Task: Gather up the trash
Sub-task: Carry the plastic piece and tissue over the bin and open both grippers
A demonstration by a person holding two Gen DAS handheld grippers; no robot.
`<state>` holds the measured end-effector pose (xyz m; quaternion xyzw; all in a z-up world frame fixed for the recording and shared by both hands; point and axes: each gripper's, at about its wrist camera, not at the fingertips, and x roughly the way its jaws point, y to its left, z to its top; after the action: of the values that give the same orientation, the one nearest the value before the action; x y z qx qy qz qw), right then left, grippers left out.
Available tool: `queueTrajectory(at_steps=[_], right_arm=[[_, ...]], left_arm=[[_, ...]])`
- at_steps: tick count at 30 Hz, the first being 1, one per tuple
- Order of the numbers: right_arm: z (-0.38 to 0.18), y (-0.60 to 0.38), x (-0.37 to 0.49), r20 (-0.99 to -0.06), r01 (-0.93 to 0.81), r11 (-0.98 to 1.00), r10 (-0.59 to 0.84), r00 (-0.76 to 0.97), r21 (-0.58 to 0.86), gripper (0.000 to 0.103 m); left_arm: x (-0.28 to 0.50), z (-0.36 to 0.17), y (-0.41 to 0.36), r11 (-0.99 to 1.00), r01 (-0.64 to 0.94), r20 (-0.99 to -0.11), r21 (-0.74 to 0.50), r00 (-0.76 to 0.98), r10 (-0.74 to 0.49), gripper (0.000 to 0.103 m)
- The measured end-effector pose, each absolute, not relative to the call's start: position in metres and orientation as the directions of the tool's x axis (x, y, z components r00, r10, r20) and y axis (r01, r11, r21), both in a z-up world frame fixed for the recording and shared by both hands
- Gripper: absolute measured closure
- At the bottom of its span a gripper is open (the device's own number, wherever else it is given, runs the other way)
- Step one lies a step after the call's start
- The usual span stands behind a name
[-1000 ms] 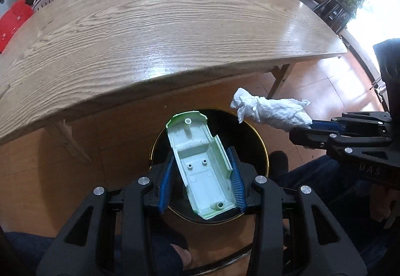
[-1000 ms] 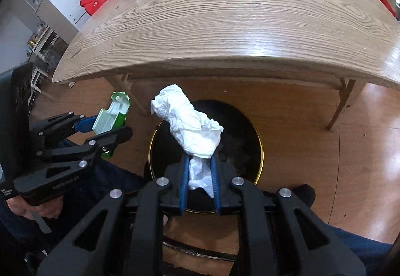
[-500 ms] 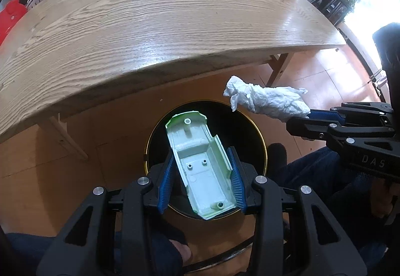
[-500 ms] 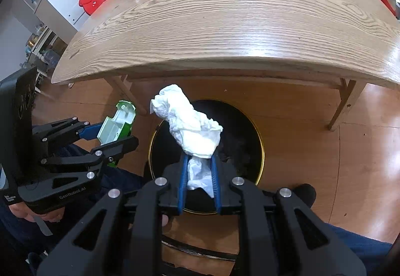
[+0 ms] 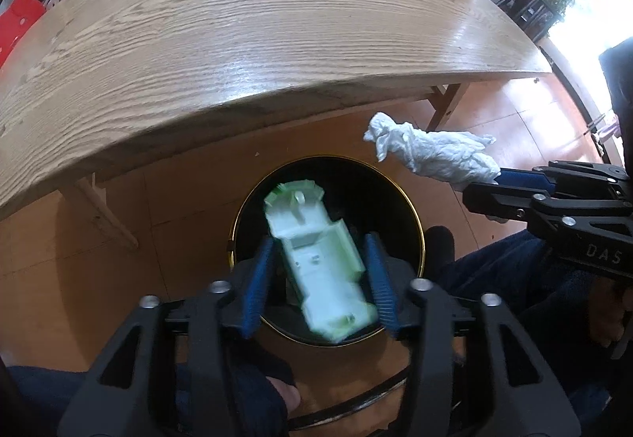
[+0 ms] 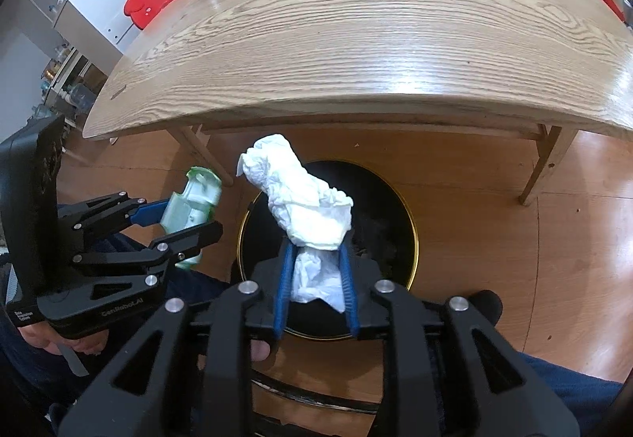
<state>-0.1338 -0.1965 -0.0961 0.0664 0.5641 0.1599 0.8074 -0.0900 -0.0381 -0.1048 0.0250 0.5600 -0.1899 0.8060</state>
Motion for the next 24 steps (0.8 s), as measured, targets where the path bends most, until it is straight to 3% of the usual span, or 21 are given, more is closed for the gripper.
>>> queueTrajectory(at_steps=[1, 3, 5, 13, 17, 22, 24], right_arm=[[-0.096, -0.197, -0.134, -0.888, -0.182, 0.939, 0.335, 0.314, 0.291, 0.071], [-0.094, -0.198, -0.133, -0.884, -0.176, 0.939, 0.339, 0.321, 0.296, 0.048], [-0.091, -0.2, -0.133, -0.879, -0.171, 0.939, 0.341, 0.335, 0.299, 0.041], [-0.09, -0.201, -0.132, -0.875, -0.163, 0.936, 0.35, 0.335, 0.312, 0.038], [-0.085, -0.202, -0.132, -0.867, -0.158, 0.938, 0.346, 0.358, 0.308, 0.03], [-0.061, -0.209, -0.131, -0.829, -0.157, 0.936, 0.351, 0.435, 0.314, 0.024], [-0.043, -0.213, -0.128, -0.804, -0.162, 0.938, 0.345, 0.484, 0.305, 0.016]], left_arm=[[-0.089, -0.105, -0.037, 0.927, 0.331, -0.912, -0.177, 0.299, -0.281, 0.048], [-0.089, -0.105, -0.038, 0.927, 0.328, -0.911, -0.183, 0.297, -0.285, 0.041], [-0.09, -0.105, -0.038, 0.927, 0.327, -0.911, -0.186, 0.297, -0.288, 0.038], [-0.091, -0.105, -0.037, 0.931, 0.314, -0.91, -0.189, 0.3, -0.286, 0.03], [-0.091, -0.103, -0.037, 0.938, 0.299, -0.909, -0.176, 0.315, -0.271, 0.017], [-0.091, -0.081, -0.03, 0.94, 0.294, -0.874, -0.176, 0.393, -0.287, 0.014], [-0.088, -0.061, -0.024, 0.939, 0.296, -0.841, -0.175, 0.452, -0.299, 0.011]])
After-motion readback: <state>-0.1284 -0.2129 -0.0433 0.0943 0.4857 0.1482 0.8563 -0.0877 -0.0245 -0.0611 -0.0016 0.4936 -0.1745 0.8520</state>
